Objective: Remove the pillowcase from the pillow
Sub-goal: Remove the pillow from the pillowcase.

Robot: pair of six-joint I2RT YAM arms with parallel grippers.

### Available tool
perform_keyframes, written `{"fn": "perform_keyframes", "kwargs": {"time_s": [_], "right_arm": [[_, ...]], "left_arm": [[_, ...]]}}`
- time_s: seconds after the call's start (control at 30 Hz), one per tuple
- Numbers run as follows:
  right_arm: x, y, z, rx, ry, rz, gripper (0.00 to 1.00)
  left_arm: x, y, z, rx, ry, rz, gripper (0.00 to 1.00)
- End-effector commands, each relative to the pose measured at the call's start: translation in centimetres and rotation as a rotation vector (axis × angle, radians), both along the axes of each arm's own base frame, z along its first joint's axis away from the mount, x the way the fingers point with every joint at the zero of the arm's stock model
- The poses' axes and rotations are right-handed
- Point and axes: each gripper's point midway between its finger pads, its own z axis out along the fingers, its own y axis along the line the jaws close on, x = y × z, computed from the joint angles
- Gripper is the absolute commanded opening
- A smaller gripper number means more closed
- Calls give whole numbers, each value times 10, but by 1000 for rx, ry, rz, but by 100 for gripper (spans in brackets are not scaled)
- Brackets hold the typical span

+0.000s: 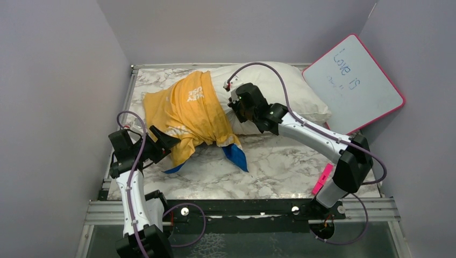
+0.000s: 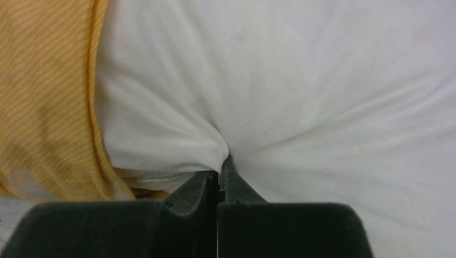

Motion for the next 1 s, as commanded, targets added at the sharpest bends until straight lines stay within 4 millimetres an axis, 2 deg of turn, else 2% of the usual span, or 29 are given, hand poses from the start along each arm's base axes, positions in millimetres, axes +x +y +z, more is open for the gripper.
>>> {"fn": "perform_keyframes", "kwargs": {"time_s": [0.0,0.17,0.27,0.37,0.43,0.5,0.6,0.63,0.7,0.8,0.9,0.97], "right_arm": [[31,1,27,51,-58,-89,1],[42,4,26,67,-41,-92,1],[48,4,30,67,-37,-98,1],[47,11,32,84,-29,-68,1],[46,15,31,91,-23,-54,1],[44,18,28,117,5,-60,1],[40,20,30,140,30,-60,1],[39,21,32,148,32,-57,1],[37,19,35,161,30,-61,1],[39,11,38,152,9,-95,1],[47,-4,37,104,-17,-161,1],[52,-13,38,89,-12,-183,1]], "left_arm": [[-7,-19,16,-80,-94,-102,83],[-12,-28,15,-116,-93,-141,81],[-16,-36,21,-123,-128,-202,89],[-21,-47,34,-118,-187,-290,93],[-22,-50,35,-107,-200,-315,93],[-18,-45,28,-81,-178,-276,93],[-6,-29,17,-23,-124,-155,86],[-1,-23,15,-3,-114,-112,82],[6,-14,15,20,-97,-42,64],[10,-12,20,31,-112,-39,39],[5,-5,16,62,-54,13,0],[2,8,7,122,7,87,0]]}}
